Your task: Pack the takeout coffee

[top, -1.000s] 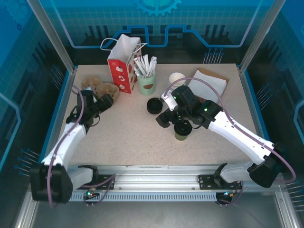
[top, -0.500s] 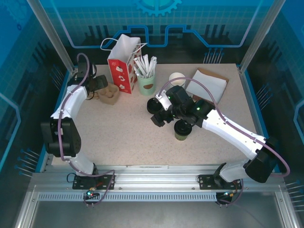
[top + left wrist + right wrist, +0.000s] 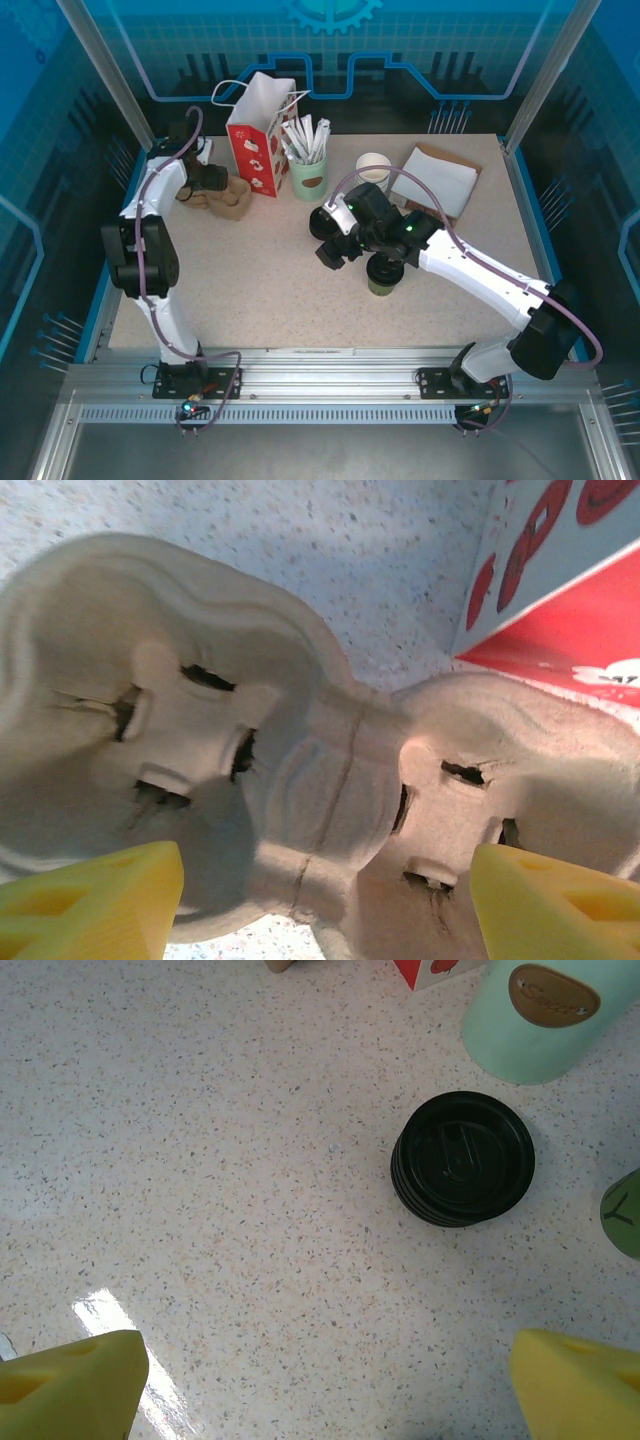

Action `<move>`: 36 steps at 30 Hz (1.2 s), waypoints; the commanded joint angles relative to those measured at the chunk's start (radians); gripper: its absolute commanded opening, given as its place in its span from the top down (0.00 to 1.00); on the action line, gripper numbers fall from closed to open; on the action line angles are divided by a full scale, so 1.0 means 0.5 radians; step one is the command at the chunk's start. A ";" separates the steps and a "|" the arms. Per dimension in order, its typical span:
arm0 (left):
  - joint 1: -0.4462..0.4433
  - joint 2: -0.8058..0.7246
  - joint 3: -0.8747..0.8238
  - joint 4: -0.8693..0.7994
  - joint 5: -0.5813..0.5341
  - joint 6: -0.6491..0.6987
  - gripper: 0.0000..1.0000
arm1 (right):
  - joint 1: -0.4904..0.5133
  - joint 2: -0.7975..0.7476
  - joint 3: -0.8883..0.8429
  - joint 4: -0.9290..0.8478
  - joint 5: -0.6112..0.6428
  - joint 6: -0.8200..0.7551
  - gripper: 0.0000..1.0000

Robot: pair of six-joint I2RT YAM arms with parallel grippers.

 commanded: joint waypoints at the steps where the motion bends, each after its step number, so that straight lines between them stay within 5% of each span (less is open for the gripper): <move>1: 0.013 0.069 0.112 -0.129 0.122 0.102 0.25 | 0.004 0.022 0.002 0.037 -0.041 0.007 0.06; 18: 0.022 0.244 0.234 -0.191 0.100 0.151 0.46 | 0.007 0.040 -0.011 0.013 -0.059 0.027 0.06; 28: 0.019 0.299 0.297 -0.249 0.039 0.201 0.37 | 0.007 0.061 -0.024 0.009 -0.074 0.031 0.06; 36: 0.019 0.328 0.326 -0.260 0.058 0.209 0.44 | 0.007 0.073 -0.025 0.009 -0.084 0.034 0.06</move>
